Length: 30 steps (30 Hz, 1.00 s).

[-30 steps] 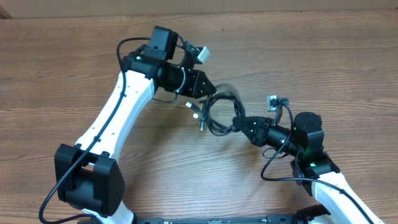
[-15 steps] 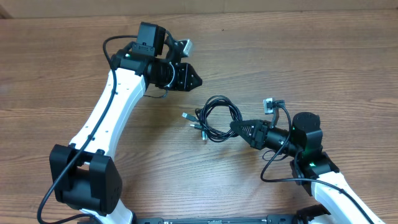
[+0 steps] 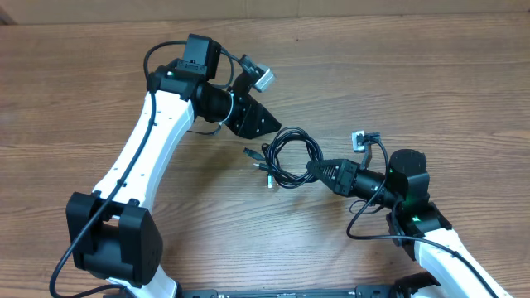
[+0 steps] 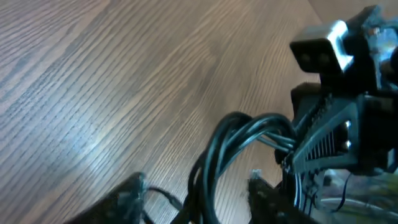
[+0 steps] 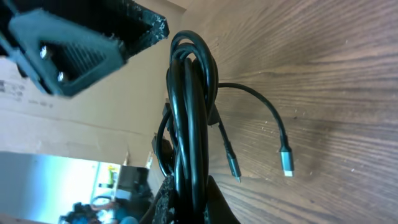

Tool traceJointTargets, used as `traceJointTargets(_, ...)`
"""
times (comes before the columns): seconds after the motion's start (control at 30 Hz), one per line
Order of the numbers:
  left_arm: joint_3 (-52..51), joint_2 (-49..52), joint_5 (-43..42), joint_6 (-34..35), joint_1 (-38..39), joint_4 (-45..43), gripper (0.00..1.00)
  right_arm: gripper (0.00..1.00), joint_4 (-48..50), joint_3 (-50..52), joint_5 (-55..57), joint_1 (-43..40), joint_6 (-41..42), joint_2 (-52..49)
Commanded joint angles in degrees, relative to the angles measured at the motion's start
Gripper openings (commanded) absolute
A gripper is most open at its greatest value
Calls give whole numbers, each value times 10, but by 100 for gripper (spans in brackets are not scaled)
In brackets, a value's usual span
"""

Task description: Untangle cables

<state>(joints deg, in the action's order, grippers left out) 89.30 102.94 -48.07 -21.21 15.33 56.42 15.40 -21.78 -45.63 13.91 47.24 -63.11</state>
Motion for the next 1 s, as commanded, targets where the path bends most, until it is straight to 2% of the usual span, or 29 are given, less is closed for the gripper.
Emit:
traceJointTargets(0.0, 12, 0, -15, -94, 21, 5, 61, 4, 3, -8, -11, 3, 62, 2)
traceJointTargets(0.2, 12, 0, -15, -127, 49, -15, 64, 4, -54, -8, -13, 3, 121, 2)
traceJointTargets(0.37, 12, 0, -6, -150, 69, -27, 61, 4, -41, -8, -40, 3, 128, 2)
traceJointTargets(0.5, 12, 0, 47, -162, 87, -27, 61, 4, 2, -8, -72, 3, 134, 2)
traceJointTargets(0.7, 12, 0, 114, -162, 104, -27, 59, 4, 10, -8, -88, 3, 151, 2)
traceJointTargets(0.87, 12, 0, 127, -162, 106, -26, 48, 4, 95, -8, -118, 3, 151, 2)
traceJointTargets(0.97, 12, 0, 128, -162, 106, -25, 20, 4, 143, -8, -124, 3, 151, 2)
